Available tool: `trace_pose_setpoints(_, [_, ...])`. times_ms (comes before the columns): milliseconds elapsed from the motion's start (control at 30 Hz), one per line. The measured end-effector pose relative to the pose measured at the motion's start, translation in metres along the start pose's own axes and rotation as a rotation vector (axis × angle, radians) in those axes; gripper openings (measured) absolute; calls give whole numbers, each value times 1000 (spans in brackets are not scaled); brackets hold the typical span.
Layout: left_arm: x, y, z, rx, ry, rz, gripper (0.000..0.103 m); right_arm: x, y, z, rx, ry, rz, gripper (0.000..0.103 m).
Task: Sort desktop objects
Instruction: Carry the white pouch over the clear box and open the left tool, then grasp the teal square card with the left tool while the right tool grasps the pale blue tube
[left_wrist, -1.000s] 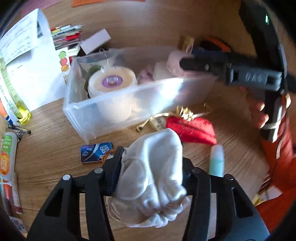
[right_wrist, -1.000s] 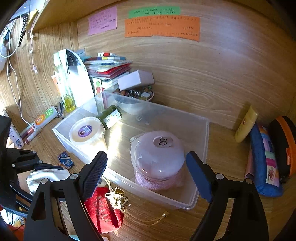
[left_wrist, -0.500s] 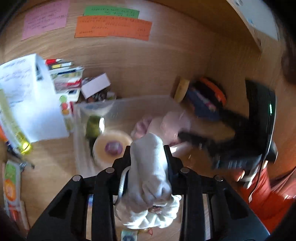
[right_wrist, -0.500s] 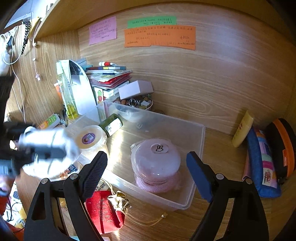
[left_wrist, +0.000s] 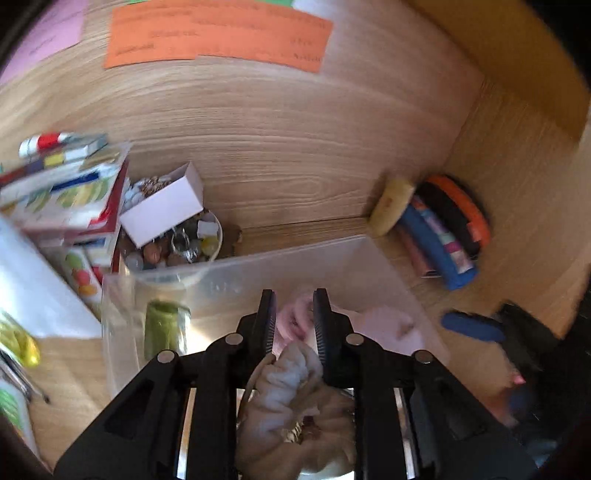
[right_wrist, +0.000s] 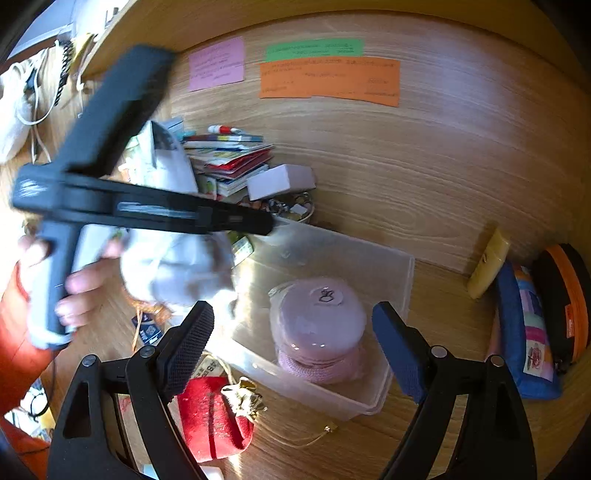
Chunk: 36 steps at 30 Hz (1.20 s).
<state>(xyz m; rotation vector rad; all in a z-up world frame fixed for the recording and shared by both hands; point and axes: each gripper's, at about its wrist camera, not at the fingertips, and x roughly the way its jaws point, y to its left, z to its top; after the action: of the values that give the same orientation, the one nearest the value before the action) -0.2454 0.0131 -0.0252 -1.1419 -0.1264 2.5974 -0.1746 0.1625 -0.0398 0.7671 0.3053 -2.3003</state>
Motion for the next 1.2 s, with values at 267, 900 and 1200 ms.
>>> trace_pose_setpoints(267, [5, -23, 18, 118, -28, 90, 22, -9, 17, -12, -21, 34, 7, 86])
trace_pose_setpoints(900, [-106, 2, -104, 168, -70, 194, 83, -33, 39, -64, 39, 133, -23, 86])
trace_pose_setpoints(1200, [-110, 25, -184, 103, 37, 194, 83, -32, 59, -101, 43, 210, 3, 85])
